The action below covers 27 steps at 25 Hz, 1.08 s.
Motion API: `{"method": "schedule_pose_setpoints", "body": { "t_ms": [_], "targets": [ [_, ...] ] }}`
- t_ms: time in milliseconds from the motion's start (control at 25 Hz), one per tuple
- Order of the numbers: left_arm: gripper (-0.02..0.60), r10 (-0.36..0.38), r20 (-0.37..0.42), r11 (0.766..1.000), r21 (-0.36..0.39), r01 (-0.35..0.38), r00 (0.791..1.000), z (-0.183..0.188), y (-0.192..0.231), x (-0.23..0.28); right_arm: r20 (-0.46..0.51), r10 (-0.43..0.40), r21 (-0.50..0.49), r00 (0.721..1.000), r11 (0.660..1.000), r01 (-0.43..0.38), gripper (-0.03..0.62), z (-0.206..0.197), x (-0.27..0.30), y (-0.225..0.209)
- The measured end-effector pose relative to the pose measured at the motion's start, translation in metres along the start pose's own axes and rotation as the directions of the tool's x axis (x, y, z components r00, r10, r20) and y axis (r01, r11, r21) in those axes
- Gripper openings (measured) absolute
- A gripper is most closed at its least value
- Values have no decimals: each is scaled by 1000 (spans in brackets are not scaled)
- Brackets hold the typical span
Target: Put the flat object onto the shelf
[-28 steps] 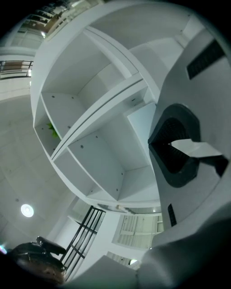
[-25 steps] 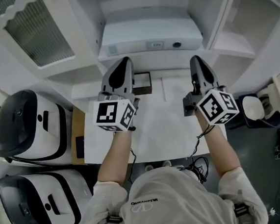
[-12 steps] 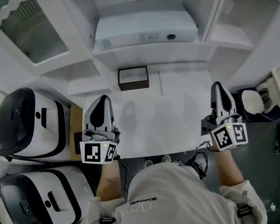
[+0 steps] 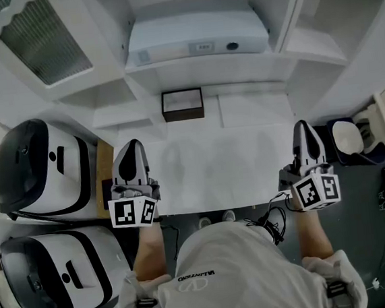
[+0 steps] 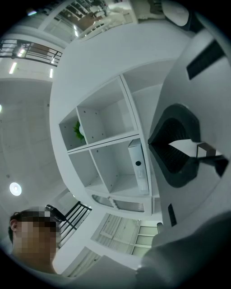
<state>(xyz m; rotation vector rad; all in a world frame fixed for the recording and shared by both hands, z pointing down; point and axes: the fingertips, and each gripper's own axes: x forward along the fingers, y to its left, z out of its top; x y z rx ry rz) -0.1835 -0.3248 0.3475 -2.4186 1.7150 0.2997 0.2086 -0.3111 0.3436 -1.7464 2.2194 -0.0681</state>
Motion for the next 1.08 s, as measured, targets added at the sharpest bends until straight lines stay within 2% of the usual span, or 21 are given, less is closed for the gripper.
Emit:
{"method": "schedule_pose_setpoints", "body": {
  "t_ms": [1080],
  "targets": [
    [5, 4, -15, 999, -43, -4, 1000, -4, -4, 7, -24, 20, 22, 1000, 1000, -19, 9, -6, 2, 1]
  ]
}}
